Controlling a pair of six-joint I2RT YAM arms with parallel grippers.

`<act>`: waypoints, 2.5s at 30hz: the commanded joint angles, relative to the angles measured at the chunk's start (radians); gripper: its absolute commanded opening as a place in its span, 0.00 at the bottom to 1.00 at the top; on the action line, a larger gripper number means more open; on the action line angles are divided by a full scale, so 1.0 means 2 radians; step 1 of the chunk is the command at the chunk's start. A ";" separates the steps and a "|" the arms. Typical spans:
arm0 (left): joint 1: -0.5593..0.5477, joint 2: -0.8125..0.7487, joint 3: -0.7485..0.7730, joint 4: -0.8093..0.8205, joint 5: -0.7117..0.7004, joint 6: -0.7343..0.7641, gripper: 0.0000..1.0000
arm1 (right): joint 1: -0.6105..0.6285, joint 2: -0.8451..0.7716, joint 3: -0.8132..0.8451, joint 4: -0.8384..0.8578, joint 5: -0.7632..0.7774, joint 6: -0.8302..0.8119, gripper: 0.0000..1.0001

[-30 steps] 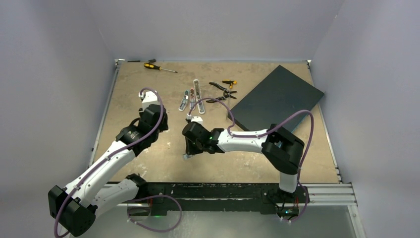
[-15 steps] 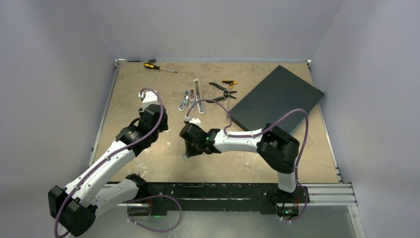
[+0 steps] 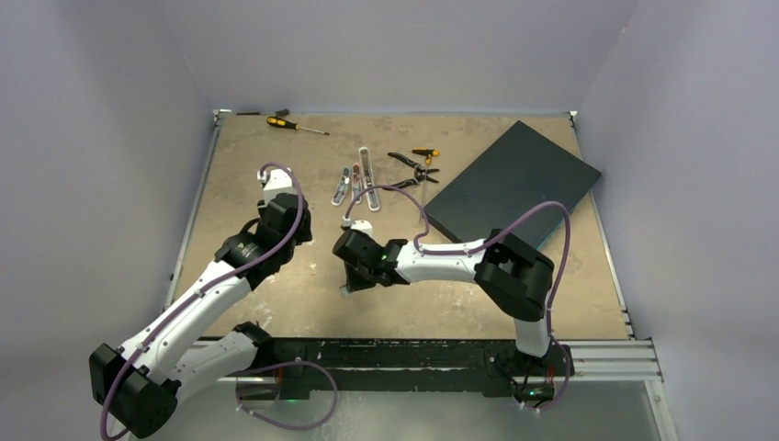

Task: Unload the staples from the stapler
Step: Adjust the staple in the staple box.

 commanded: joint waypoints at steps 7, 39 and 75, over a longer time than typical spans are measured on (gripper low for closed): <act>0.004 -0.007 0.000 0.007 -0.007 0.009 0.43 | 0.010 -0.004 0.018 -0.004 -0.002 -0.032 0.18; 0.004 -0.004 -0.001 0.008 -0.004 0.011 0.44 | 0.017 -0.035 0.003 0.019 0.005 -0.101 0.16; 0.004 0.000 -0.001 0.009 -0.002 0.013 0.43 | 0.038 -0.004 0.028 0.001 0.025 -0.188 0.16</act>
